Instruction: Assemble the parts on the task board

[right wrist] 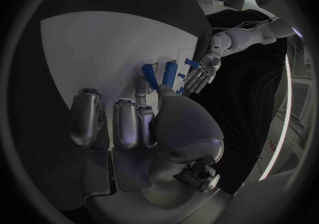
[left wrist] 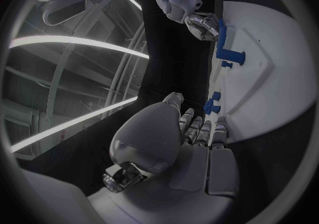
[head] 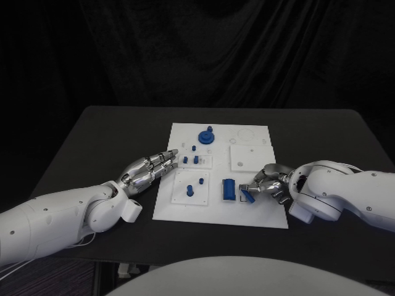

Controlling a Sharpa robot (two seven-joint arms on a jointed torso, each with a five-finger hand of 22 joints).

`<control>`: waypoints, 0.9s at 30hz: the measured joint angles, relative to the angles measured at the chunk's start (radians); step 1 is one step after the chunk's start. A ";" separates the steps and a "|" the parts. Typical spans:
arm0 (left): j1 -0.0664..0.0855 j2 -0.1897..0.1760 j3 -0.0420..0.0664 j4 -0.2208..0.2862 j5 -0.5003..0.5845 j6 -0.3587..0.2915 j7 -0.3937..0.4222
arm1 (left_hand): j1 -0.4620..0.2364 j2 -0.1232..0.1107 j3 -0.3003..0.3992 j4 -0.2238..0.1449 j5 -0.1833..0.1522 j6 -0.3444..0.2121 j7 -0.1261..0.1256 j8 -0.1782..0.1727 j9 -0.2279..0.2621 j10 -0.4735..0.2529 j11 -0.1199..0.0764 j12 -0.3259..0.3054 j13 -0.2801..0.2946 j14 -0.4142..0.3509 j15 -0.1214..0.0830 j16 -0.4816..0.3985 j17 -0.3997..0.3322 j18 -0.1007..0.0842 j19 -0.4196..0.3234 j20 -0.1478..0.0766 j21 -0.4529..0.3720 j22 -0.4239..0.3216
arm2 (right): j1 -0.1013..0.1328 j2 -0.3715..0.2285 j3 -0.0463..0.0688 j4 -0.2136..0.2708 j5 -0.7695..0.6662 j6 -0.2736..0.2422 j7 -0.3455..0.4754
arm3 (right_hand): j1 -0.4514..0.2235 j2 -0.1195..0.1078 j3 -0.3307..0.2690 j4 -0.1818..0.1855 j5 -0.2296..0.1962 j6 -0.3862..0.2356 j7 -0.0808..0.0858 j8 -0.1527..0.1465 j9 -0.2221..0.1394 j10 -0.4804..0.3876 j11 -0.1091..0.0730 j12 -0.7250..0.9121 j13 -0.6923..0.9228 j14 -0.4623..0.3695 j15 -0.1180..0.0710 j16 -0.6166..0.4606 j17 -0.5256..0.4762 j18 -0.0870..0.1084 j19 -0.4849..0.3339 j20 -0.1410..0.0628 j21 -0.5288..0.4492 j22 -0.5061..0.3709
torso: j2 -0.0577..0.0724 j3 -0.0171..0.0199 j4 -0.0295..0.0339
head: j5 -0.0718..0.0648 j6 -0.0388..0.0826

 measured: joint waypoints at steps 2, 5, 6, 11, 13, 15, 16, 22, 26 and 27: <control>0.000 0.000 0.000 0.000 0.000 0.001 0.000 | 0.000 0.000 0.003 -0.003 0.000 0.000 0.000 0.000 0.000 0.000 0.000 0.000 0.000 0.000 0.000 0.000 0.000 0.000 0.000 0.000 0.000 0.000 | 0.000 0.000 0.000 0.000 -0.001 0.001 0.000 | 0.000 0.000 0.000 0.000 0.000 0.000 0.000 0.005 0.002 0.000 0.000 0.000 0.000 0.000 0.000 0.000 -0.002 0.000 0.000 0.000 0.000 0.000 | 0.000 0.0000 0.0000 | 0.001 0.000; -0.001 0.001 0.000 -0.001 0.000 0.002 0.000 | 0.000 0.000 0.003 -0.003 0.000 0.000 0.000 0.000 0.000 0.000 0.000 0.000 0.000 0.000 0.000 0.000 0.000 0.000 -0.001 0.001 0.000 0.000 | 0.000 0.000 0.000 0.000 -0.001 0.003 0.000 | 0.000 0.000 0.000 0.000 -0.020 -0.018 0.003 0.011 0.008 0.000 0.000 0.000 0.000 0.000 0.000 -0.004 -0.006 0.000 0.000 0.000 -0.005 0.000 | 0.000 0.0000 0.0000 | 0.001 0.000; -0.001 0.001 0.000 -0.001 0.000 0.002 0.000 | 0.000 0.000 0.003 -0.003 0.000 0.000 0.000 0.000 0.000 0.000 0.000 0.000 0.000 0.000 0.000 0.000 0.000 0.000 -0.003 0.000 0.000 0.000 | 0.000 0.000 0.000 0.000 -0.001 0.004 0.001 | 0.000 0.000 -0.002 0.002 -0.025 -0.025 0.003 0.011 0.009 0.000 0.000 0.000 0.000 0.000 0.000 -0.008 -0.006 0.000 0.000 0.000 -0.006 0.000 | 0.000 0.0000 0.0000 | 0.001 0.000; -0.003 0.001 0.001 -0.002 0.001 0.003 0.002 | 0.000 0.000 0.003 -0.003 0.000 0.000 0.000 0.000 0.000 0.000 0.000 0.000 0.000 0.000 0.000 0.000 0.000 0.000 -0.004 0.000 0.000 0.000 | 0.000 0.000 0.000 -0.001 -0.002 0.005 0.001 | 0.000 0.000 -0.003 0.003 -0.028 -0.025 0.004 0.011 0.011 0.000 0.000 0.000 0.000 0.000 0.000 -0.008 -0.009 0.000 0.000 0.000 -0.007 0.000 | 0.000 0.0000 0.0001 | 0.001 0.000; -0.004 0.001 0.001 -0.002 0.001 0.004 0.003 | 0.000 0.000 0.003 -0.003 0.000 0.000 0.000 0.000 0.000 0.000 0.000 0.000 0.000 0.000 0.000 0.000 0.000 0.000 -0.004 0.000 0.000 0.000 | 0.000 0.001 0.000 -0.001 -0.002 0.006 0.002 | 0.003 0.003 -0.003 0.003 -0.024 -0.033 0.003 0.017 0.014 0.000 0.000 0.000 0.000 0.000 0.000 -0.008 -0.014 0.000 0.000 0.000 -0.008 0.000 | 0.000 0.0000 0.0001 | 0.001 0.000; -0.005 0.001 0.001 -0.003 0.001 0.004 0.004 | 0.000 0.000 0.006 -0.006 0.000 0.000 0.000 0.004 0.000 0.000 0.000 0.000 0.000 0.000 0.000 0.000 0.000 0.000 -0.004 0.000 0.000 0.000 | 0.000 0.001 0.000 -0.002 -0.002 0.006 0.002 | 0.009 0.010 -0.003 0.003 -0.008 -0.034 0.002 0.019 0.017 0.000 0.000 0.000 0.000 0.000 0.000 -0.010 -0.017 0.000 0.000 0.000 -0.011 0.000 | 0.000 0.0000 0.0001 | 0.002 0.000; -0.005 0.001 0.001 -0.003 0.001 0.005 0.004 | 0.000 0.000 0.005 -0.006 0.000 0.000 0.000 0.004 0.000 0.000 0.000 0.000 0.000 0.000 0.000 0.000 0.000 0.000 -0.004 0.000 0.000 0.000 | 0.000 0.001 0.000 -0.002 -0.002 0.006 0.002 | 0.008 0.016 -0.001 0.001 0.000 -0.034 0.002 0.024 0.018 0.000 0.000 0.000 0.000 0.000 0.000 -0.013 -0.019 0.000 0.000 0.000 -0.011 0.000 | 0.000 0.0000 0.0001 | 0.002 0.000; -0.006 0.001 0.002 -0.003 0.002 0.006 0.006 | 0.000 0.000 0.010 -0.007 0.000 0.005 0.005 0.004 0.000 0.000 0.000 0.000 0.000 0.000 0.000 0.000 0.001 0.000 -0.004 0.000 0.000 0.000 | 0.000 0.003 0.000 -0.003 -0.002 0.004 0.003 | 0.016 0.032 0.011 0.000 0.043 -0.034 0.002 0.037 0.025 0.000 0.000 0.000 0.000 0.000 0.000 -0.016 -0.027 0.000 -0.002 -0.002 -0.011 0.000 | 0.000 0.0000 0.0001 | 0.002 0.000; -0.007 0.001 0.002 -0.003 0.002 0.007 0.007 | 0.000 0.000 0.014 -0.008 0.000 0.007 0.007 0.004 0.001 0.000 0.000 0.000 0.000 0.004 0.004 0.000 0.001 0.000 -0.003 0.001 0.000 0.000 | 0.000 0.003 0.000 -0.004 -0.003 0.002 0.005 | 0.025 0.041 0.022 -0.003 0.067 -0.038 -0.002 0.045 0.031 0.004 -0.004 0.001 0.001 0.000 0.000 -0.016 -0.030 0.000 0.000 -0.007 -0.016 0.000 | 0.000 0.0000 0.0000 | 0.004 0.000; -0.007 0.001 0.002 -0.003 0.002 0.007 0.007 | 0.000 0.000 0.015 -0.010 0.000 0.009 0.009 0.004 0.001 0.000 0.000 0.000 0.000 0.004 0.004 0.000 0.001 0.000 -0.003 0.001 0.000 0.000 | 0.000 0.003 0.000 -0.004 -0.003 0.001 0.005 | 0.026 0.042 0.026 -0.003 0.070 -0.038 -0.002 0.049 0.032 0.003 -0.005 0.001 0.002 -0.001 -0.001 -0.016 -0.031 0.000 0.000 -0.007 -0.016 0.000 | 0.000 0.0000 0.0000 | 0.004 0.000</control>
